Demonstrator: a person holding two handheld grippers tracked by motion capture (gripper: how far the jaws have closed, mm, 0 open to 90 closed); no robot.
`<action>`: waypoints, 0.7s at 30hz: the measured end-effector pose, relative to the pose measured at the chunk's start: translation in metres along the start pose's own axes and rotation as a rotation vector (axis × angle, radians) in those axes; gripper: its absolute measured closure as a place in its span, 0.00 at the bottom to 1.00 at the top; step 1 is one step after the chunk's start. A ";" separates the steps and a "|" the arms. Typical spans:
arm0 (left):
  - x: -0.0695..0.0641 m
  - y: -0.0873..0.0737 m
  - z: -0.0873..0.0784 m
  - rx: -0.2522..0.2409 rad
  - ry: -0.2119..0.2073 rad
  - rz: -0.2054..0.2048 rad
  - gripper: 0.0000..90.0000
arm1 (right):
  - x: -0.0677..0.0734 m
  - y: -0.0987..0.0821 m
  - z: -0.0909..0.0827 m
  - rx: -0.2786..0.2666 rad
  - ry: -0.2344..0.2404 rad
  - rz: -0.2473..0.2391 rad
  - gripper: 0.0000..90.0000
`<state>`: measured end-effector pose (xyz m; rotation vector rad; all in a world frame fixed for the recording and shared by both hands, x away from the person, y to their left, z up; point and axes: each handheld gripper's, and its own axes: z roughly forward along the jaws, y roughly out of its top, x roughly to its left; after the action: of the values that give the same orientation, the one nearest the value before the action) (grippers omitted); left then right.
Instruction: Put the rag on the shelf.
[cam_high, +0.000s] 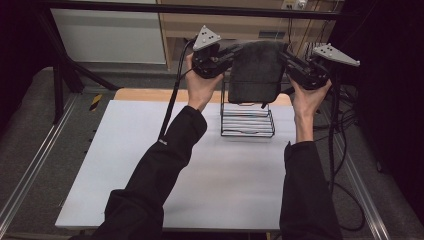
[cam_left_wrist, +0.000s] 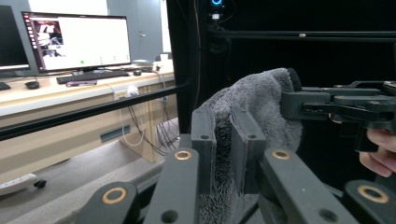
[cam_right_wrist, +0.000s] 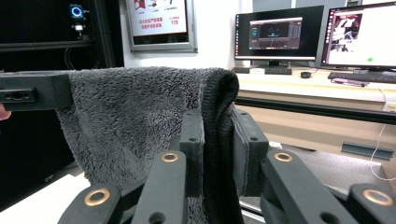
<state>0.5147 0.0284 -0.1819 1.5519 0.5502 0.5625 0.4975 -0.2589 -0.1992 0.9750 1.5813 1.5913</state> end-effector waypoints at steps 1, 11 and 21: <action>0.000 -0.001 -0.001 0.001 -0.004 0.000 0.89 | 0.000 -0.001 -0.001 0.002 0.001 0.000 0.85; -0.011 -0.003 -0.009 0.004 -0.027 0.035 0.89 | 0.005 -0.006 -0.014 0.009 0.001 -0.034 0.85; -0.018 -0.011 -0.018 -0.001 -0.044 0.036 0.89 | 0.010 -0.012 -0.021 0.001 0.002 -0.055 0.85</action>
<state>0.4892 0.0308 -0.1927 1.5720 0.4893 0.5541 0.4738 -0.2605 -0.2107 0.9227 1.5970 1.5550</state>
